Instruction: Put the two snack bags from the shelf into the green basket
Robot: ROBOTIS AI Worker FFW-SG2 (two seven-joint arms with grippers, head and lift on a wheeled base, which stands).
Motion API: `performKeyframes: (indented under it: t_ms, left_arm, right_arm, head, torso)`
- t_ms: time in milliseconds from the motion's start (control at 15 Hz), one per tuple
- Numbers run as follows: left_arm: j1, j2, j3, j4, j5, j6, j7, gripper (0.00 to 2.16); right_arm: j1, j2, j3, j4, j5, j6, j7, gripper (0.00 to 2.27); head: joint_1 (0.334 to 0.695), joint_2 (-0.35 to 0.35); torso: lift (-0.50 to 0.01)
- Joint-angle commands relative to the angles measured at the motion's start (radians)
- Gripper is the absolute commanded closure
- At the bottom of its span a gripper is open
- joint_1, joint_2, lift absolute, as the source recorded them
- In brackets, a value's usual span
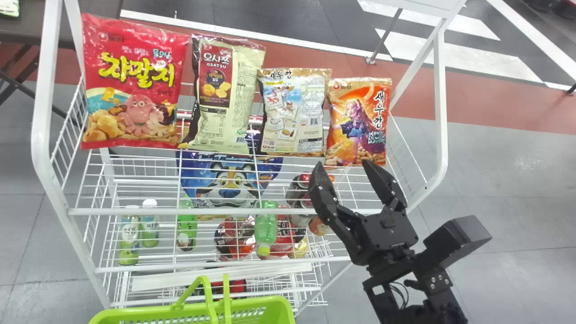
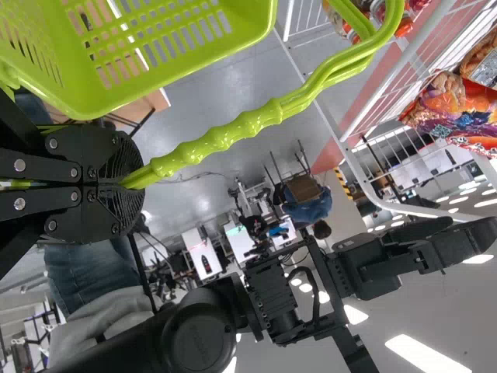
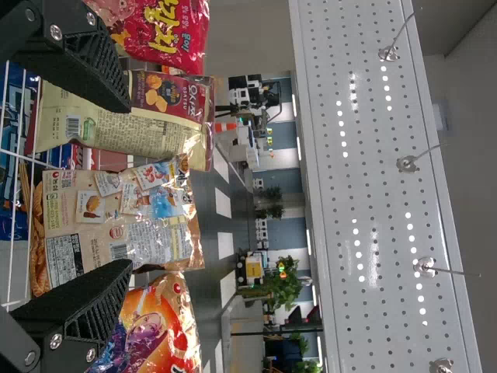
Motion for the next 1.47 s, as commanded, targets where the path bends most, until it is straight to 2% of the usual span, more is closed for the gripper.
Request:
performKeyframes:
  t_ms: [0, 533, 933, 1067, 1400]
  left_arm:
    - [-0.001, 0.000, 0.001, 0.001, 0.000, 0.003, 0.000, 2.14]
    - [-0.001, 0.000, 0.001, 0.001, 0.000, 0.000, -0.006, 2.14]
    - [-0.001, 0.000, 0.007, 0.001, 0.000, 0.003, -0.009, 2.14]
    - [-0.001, -0.001, 0.015, 0.009, 0.002, 0.006, -0.011, 2.14]
    - [-0.002, -0.009, 0.027, 0.038, 0.006, 0.003, -0.008, 2.14]
  right_arm:
    - [0.000, 0.001, 0.000, 0.000, 0.000, 0.000, 0.000, 0.12]
    - [-0.017, 0.001, 0.002, 0.009, 0.011, 0.040, -0.004, 0.12]
    - [-0.212, 0.001, -0.002, 0.141, 0.075, 0.135, -0.023, 0.12]
    - [-0.309, 0.001, 0.006, 0.210, 0.091, 0.242, -0.030, 0.12]
    - [-0.503, -0.035, 0.011, 0.425, 0.088, 0.261, -0.047, 0.12]
  head:
    - [0.695, -0.350]
    - [0.695, -0.350]
    - [0.695, -0.350]
    - [0.695, -0.350]
    - [0.695, -0.350]
  torso:
    - [-0.007]
    - [-0.007]
    - [-0.007]
    - [-0.007]
    - [-0.007]
